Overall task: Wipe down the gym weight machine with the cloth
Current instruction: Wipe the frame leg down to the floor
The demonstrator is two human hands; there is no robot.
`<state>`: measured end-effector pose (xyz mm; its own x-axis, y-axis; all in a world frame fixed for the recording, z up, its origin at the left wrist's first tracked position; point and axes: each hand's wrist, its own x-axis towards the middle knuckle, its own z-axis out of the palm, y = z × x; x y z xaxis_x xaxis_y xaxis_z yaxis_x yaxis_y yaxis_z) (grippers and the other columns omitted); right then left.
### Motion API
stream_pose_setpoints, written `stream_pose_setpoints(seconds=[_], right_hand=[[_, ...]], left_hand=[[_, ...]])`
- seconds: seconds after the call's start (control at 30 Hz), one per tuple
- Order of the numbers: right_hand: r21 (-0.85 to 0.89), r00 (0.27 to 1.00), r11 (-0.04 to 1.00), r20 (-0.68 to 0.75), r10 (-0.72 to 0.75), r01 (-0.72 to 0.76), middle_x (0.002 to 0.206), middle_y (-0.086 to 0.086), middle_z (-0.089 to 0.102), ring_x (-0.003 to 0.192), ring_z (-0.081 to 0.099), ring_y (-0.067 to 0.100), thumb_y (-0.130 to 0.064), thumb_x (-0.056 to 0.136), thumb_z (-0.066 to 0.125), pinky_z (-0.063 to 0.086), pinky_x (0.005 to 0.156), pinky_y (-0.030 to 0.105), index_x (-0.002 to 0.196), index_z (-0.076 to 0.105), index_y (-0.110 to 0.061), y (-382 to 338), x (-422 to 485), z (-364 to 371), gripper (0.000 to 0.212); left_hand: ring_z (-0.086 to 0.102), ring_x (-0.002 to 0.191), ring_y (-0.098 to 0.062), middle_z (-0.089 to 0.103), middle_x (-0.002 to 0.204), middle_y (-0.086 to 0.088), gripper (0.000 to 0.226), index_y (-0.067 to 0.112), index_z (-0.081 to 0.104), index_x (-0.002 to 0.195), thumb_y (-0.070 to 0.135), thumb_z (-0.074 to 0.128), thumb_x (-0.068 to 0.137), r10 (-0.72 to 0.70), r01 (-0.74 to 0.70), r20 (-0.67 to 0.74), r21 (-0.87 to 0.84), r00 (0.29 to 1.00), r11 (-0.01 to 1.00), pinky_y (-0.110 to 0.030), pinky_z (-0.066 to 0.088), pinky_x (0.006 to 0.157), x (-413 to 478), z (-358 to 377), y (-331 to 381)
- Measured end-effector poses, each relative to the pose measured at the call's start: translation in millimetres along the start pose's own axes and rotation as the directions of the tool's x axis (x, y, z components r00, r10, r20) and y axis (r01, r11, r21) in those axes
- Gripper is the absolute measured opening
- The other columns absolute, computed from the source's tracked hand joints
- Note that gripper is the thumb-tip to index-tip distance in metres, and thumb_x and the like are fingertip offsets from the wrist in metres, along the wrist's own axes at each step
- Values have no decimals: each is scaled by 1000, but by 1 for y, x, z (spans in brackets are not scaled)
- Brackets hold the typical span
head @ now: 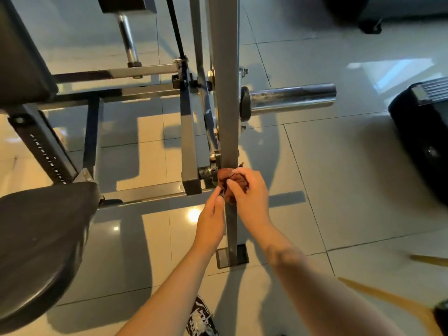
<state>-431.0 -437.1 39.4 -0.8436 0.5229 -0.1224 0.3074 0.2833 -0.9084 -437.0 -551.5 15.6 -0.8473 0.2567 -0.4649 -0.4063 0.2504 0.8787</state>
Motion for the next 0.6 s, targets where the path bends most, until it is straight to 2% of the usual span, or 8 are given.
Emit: stream_pose_setpoints(seconds=[0.07,0.17,0.2,0.27,0.33,0.37,0.5,0.6], right_hand=[[-59,1000,998,14,-4,5,111,-4,58,102,53,-3,-14,94,69,35,82,-3,109,68,-24,19,0,9,18],[-91,996,995,73,48,-41,110,-2,58,101,57,6,-10,93,70,36,75,-5,108,70,-21,59,-10,13,18],[-81,993,995,99,65,-57,110,-1,58,99,57,4,-8,93,69,38,72,-4,107,70,-20,72,-14,13,18],[-70,989,995,127,77,-68,110,0,59,95,56,1,-8,94,68,39,68,-3,108,70,-18,89,-18,11,17],[-76,996,997,91,-4,11,109,-2,59,98,55,0,-12,94,69,38,74,-3,108,70,-21,97,-15,9,18],[-60,996,996,58,-67,71,109,-4,59,100,54,-3,-13,93,70,37,78,-2,109,70,-23,98,-13,9,19],[-7,970,971,41,-238,238,111,-8,56,107,53,-5,-7,92,68,41,87,3,106,70,-24,114,-3,18,22],[8,959,962,75,-272,272,110,-12,57,106,55,-1,-5,91,69,51,86,14,104,71,-27,152,-10,22,26]], left_hand=[[52,111,21,59,114,37,31,44,50,133,31,33,111,37,-37,-8,0,999,999,1,37,86,-1,8,-10],[56,110,14,66,115,28,33,52,58,120,34,33,111,-1,1,-42,-4,999,1000,-9,41,89,2,12,-47],[57,114,10,66,119,24,32,53,58,119,36,33,111,-18,18,-52,-13,999,1000,-14,42,94,3,12,-61],[53,127,0,62,126,23,33,47,53,135,40,33,110,-27,24,-50,-50,998,998,-21,39,105,3,14,-84],[50,130,-1,58,128,23,41,37,44,148,43,32,109,-9,-3,-85,-130,996,991,-18,37,105,4,18,-94],[51,129,1,60,129,23,41,38,45,147,44,32,108,28,-41,-103,-136,994,990,-15,37,102,7,20,-95],[57,111,14,69,113,28,29,49,63,120,43,37,107,132,-155,-193,-108,972,982,-9,41,90,20,33,-104],[59,118,2,69,121,18,33,41,64,128,41,38,108,210,-244,-260,-109,943,964,-23,46,102,27,41,-131]])
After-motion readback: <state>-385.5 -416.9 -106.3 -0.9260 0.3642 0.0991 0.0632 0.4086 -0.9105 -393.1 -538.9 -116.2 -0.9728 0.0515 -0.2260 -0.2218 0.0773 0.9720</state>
